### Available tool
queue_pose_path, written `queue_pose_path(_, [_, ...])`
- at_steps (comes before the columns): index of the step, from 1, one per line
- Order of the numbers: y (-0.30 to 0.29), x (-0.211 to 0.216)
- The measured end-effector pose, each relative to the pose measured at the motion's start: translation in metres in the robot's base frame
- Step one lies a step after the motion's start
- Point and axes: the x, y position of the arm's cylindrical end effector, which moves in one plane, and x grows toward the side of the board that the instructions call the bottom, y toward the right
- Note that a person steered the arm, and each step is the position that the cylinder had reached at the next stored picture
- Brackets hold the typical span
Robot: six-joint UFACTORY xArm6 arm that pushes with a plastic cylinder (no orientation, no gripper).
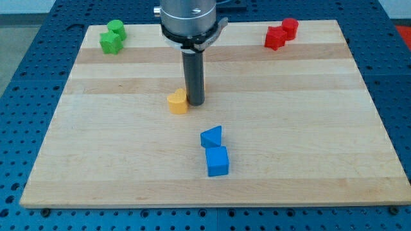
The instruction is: Push yellow heart left to the yellow hexagon
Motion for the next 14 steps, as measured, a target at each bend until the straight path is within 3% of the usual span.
queue_pose_path(4, [0.013, 0.027])
queue_pose_path(7, [-0.039, 0.018])
queue_pose_path(9, [-0.042, -0.018])
queue_pose_path(11, [-0.044, 0.016])
queue_pose_path(14, [-0.07, 0.006])
